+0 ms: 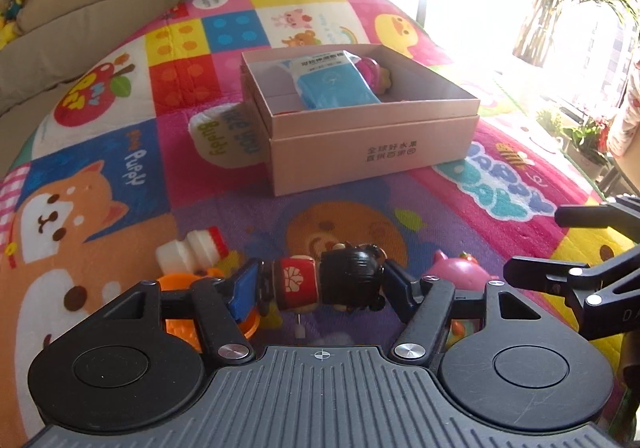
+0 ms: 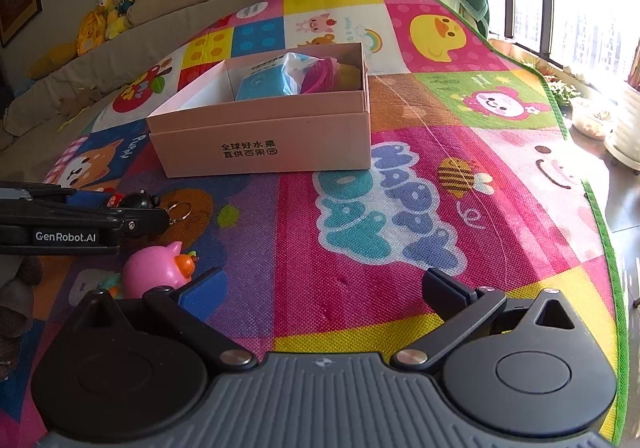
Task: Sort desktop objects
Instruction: 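Grasp the doll keychain with the left tool and lift it, then drop the doll in the box with left while right grasps the pink pig toy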
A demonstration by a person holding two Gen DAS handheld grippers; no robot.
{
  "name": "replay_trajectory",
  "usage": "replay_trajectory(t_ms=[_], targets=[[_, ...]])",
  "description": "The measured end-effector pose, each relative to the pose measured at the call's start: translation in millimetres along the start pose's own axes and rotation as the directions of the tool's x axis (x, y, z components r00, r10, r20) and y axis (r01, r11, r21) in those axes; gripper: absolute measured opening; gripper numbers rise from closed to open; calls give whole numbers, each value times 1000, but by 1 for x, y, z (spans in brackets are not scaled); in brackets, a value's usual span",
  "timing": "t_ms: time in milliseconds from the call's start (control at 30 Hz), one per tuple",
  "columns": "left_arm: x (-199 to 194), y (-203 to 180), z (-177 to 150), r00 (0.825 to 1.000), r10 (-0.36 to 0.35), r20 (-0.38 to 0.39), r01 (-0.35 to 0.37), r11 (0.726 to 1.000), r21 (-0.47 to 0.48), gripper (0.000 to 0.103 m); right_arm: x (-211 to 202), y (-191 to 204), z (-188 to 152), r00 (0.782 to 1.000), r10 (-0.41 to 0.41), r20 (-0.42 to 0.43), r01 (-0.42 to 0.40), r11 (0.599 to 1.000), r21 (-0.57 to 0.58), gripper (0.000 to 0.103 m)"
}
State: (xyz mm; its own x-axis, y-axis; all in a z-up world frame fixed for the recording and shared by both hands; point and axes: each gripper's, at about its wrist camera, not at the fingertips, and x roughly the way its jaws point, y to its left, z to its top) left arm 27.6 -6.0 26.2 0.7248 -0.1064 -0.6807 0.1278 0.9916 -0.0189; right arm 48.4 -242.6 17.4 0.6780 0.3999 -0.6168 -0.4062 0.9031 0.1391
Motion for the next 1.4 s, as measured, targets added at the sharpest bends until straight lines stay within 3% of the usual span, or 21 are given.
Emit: replay_trajectory(t_ms=[200,367,467,600,633,767,900,1033,1167,1333,1367,1400], targets=[[-33,14,-39,999,-4,-37,5,1000,7,70,-9,49,1,975,213,-56,-221,946,-237,103],[-49,23,-55,1000,-5,-28,5,1000,0,72,1,85,2,975,209,-79,-223,898,-379,103],[-50,26,-56,1000,-3,-23,3,1000,-12,82,9,88,6,974,202,-99,-225,897,-381,99],[-47,25,-54,1000,-19,-16,19,999,-32,86,19,81,10,975,178,-133,-213,917,-338,84],[-46,23,-53,1000,-16,-15,15,999,-36,86,20,79,10,972,183,-150,-223,920,-322,74],[-43,17,-50,1000,16,-23,-17,999,-32,71,12,72,9,971,182,-153,-220,930,-294,73],[-48,11,-43,1000,-2,-17,2,1000,-6,70,-6,62,11,976,163,-143,-198,936,-290,71],[-65,-4,2,992,-24,120,11,994,110,70,-40,46,40,993,115,-13,-113,945,-307,70],[-62,-15,71,957,-12,289,-49,978,203,70,-71,29,89,983,44,178,8,960,-279,70],[-6,-10,149,937,25,348,-93,979,182,70,-70,8,137,955,-18,295,83,974,-209,70],[9,-7,161,936,22,352,-93,978,186,72,-65,4,144,955,-25,296,86,977,-197,70],[24,-4,171,940,22,341,-88,980,181,81,-60,1,149,955,-30,296,89,978,-188,70]])
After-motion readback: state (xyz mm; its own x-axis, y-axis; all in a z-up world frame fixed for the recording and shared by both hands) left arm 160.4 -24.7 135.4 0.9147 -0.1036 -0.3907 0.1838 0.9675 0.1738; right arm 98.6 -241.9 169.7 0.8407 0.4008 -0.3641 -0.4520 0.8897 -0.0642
